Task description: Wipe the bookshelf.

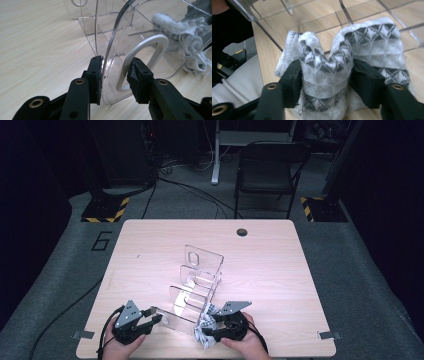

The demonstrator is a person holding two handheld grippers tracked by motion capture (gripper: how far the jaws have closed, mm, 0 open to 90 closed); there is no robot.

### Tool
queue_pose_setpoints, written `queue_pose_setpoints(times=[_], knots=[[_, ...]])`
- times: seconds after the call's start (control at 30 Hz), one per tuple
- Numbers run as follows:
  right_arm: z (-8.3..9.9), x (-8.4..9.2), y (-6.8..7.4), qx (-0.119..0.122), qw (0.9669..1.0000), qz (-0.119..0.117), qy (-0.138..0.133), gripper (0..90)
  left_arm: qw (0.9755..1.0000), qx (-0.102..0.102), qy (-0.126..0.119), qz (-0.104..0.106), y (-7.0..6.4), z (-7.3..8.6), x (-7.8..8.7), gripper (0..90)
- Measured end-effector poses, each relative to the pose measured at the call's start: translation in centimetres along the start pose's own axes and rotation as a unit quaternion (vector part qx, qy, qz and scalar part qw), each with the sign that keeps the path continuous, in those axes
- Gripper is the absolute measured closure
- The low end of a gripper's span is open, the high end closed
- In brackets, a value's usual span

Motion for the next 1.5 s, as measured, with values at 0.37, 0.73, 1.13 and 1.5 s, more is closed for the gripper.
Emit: queue_pose_setpoints(times=[0.37, 0.73, 1.13, 1.5], knots=[[0.4, -0.4, -0.6, 0.024, 0.9986, 0.042, 0.023, 35.2, 1.0, -0.004, 0.006, -0.001, -0.1, 0.1, -0.1, 64.0], [0.5, -1.7, 0.6, 0.089, 0.991, 0.087, 0.048, 17.9, 0.9999, -0.008, 0.008, -0.003, -0.1, 0.0, -0.2, 63.5], [0.6, -1.2, 0.1, 0.065, 0.994, 0.078, 0.041, 37.0, 0.9999, -0.006, 0.009, -0.001, -0.1, 0.1, -0.3, 63.0], [0.4, -0.9, 0.0, 0.041, 0.9968, 0.053, 0.044, 32.9, 0.9999, -0.007, 0.01, -0.002, -0.2, 0.1, -0.3, 62.4]])
Point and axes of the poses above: each handheld gripper's, and its own axes: x roughly backward along the jaws, z roughly out of its underside, y roughly to its left, the point moved 4 cm from there along -x, roughly forward along the jaws, and after that the axes turned 12 degrees about y, right-handed, at the moved point
